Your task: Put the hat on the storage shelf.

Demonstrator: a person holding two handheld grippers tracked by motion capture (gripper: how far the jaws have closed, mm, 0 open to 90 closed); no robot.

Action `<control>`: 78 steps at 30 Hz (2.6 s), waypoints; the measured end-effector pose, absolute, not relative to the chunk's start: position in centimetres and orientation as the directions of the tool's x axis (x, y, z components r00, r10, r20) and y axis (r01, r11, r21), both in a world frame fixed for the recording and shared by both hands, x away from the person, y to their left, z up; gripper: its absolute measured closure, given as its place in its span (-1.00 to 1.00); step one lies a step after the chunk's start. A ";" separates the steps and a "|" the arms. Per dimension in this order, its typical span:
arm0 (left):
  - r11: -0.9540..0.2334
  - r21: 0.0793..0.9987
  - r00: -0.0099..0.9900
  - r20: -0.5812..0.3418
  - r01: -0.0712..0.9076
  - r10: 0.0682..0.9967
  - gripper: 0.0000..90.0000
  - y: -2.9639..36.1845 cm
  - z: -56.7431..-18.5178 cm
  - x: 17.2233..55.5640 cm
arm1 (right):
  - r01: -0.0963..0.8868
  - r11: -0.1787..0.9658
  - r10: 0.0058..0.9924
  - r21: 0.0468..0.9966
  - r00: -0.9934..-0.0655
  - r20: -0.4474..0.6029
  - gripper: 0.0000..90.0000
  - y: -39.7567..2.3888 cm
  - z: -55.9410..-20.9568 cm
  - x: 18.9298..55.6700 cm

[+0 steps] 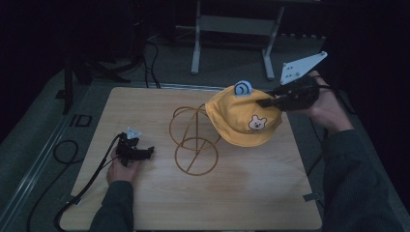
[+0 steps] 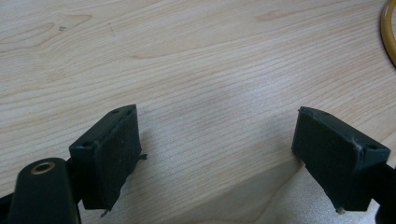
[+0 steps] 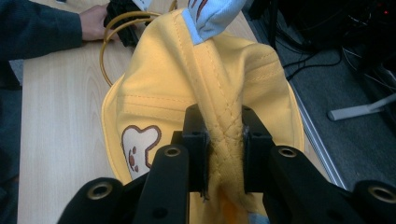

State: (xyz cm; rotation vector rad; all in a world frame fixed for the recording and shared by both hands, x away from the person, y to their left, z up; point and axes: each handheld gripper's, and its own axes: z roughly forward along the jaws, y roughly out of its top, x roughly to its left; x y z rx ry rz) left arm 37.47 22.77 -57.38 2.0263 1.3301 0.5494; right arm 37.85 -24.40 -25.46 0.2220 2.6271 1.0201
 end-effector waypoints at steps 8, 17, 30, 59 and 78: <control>-0.279 0.710 0.400 -0.004 0.646 0.916 -0.66 22.8 -57.4 37.5 | 0.015 0.735 0.237 0.678 -0.942 -0.236 0.71 -23.0 -25.1 38.0; -0.279 0.710 0.400 -0.004 0.646 0.916 -0.66 22.8 -57.4 37.5 | 0.002 0.738 0.223 0.675 -0.945 -0.241 0.71 -21.7 -24.9 38.0; -0.280 0.710 0.401 -0.004 0.646 0.916 -0.66 22.8 -57.4 37.5 | 0.002 0.752 0.214 0.659 -0.947 -0.241 0.70 -20.1 -24.9 38.4; -0.280 0.711 0.402 -0.004 0.646 0.916 -0.66 22.8 -57.4 37.5 | -0.023 0.761 0.182 0.649 -0.952 -0.247 0.69 -17.0 -24.3 38.6; -0.280 0.711 0.402 -0.004 0.645 0.916 -0.66 22.8 -57.4 37.5 | -0.055 0.791 0.136 0.609 -0.955 -0.262 0.68 -13.0 -24.3 38.5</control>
